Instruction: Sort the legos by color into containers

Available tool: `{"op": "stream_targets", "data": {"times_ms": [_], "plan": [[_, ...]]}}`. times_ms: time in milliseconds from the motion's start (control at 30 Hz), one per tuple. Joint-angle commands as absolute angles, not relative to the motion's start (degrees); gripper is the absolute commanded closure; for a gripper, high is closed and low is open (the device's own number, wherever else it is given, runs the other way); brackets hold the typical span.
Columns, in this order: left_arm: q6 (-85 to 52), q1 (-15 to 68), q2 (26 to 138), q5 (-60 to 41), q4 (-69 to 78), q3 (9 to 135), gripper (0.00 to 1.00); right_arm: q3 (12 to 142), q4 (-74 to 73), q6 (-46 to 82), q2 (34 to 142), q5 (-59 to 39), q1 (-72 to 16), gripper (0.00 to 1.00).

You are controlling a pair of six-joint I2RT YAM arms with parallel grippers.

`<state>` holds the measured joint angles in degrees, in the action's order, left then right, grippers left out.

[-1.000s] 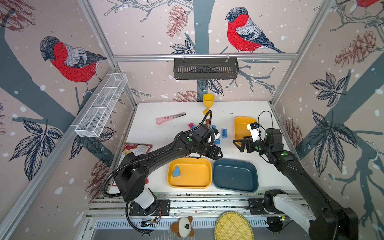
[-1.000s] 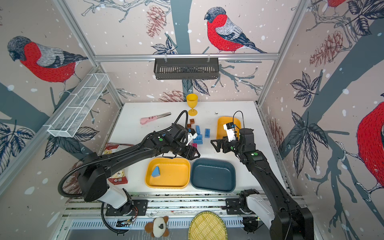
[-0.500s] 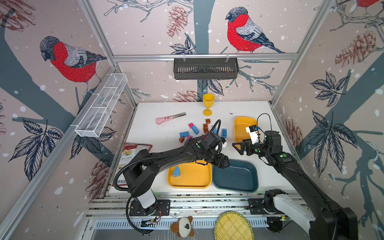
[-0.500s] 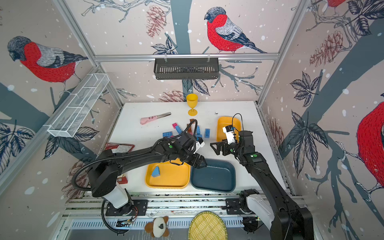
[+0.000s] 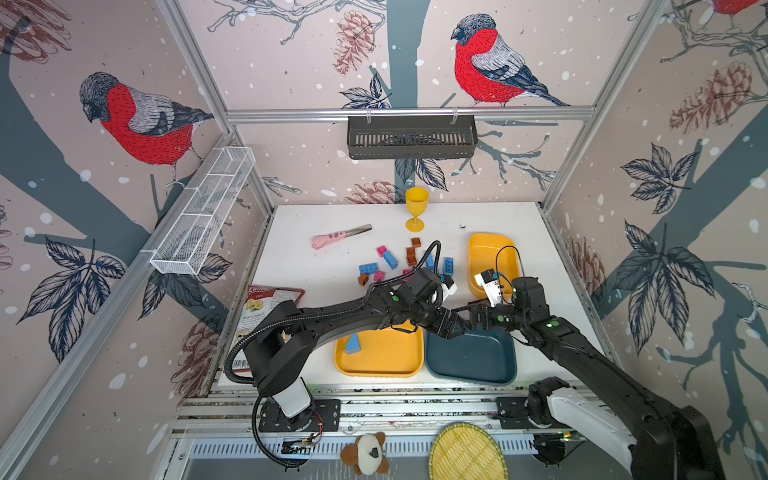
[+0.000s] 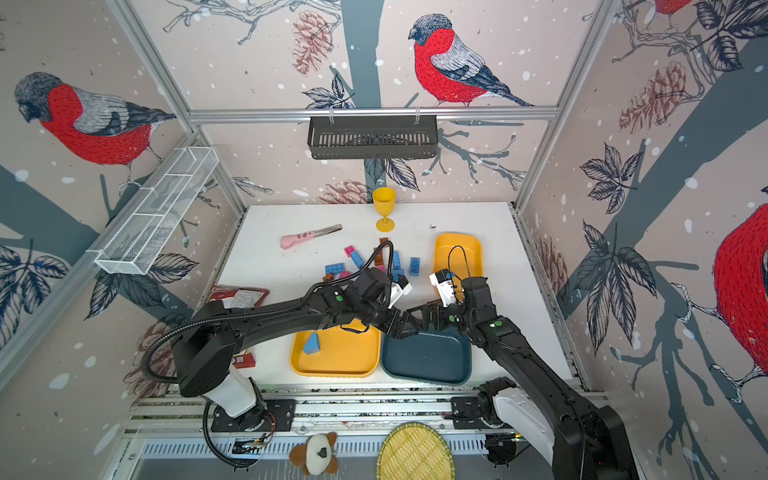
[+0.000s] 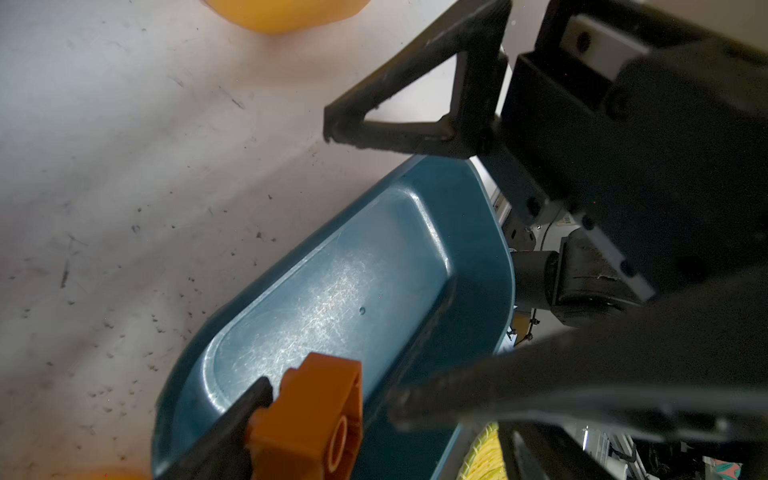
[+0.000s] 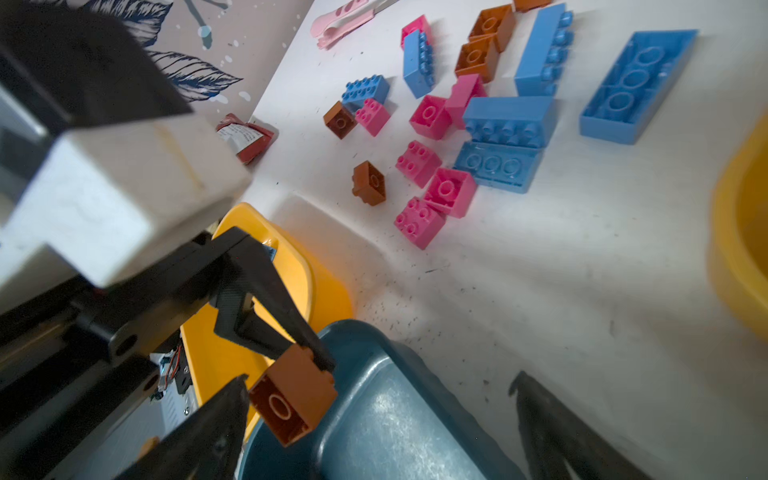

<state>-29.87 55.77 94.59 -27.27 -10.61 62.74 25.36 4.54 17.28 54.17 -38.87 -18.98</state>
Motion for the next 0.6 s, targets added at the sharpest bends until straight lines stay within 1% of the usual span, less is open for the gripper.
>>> {"op": "stream_targets", "data": {"times_ms": [0, 133, 333, 467, 567], "plan": [[-30.12, 55.81, 94.0, -28.27, -7.26, 62.54, 0.17, 24.41, -0.13, 20.46, 54.89, -40.13, -19.8, 0.01], [-29.87, 55.99, 94.66, -28.48, -7.41, 62.53, 0.17, 23.58, -5.05, 23.62, 56.11, -40.92, -21.19, 0.01], [-29.95, 55.98, 93.06, -29.84, -5.11, 62.58, 0.17, 23.36, -4.64, 22.55, 59.02, -40.24, -22.47, 0.01], [-26.9, 55.99, 91.7, -27.28, -7.4, 62.52, 0.17, 23.82, -2.73, 20.82, 59.54, -39.88, -22.35, 0.0], [-25.52, 55.94, 90.66, -26.85, -5.32, 61.32, 0.18, 23.46, -2.46, 20.68, 60.65, -40.42, -22.46, 0.01]]}}
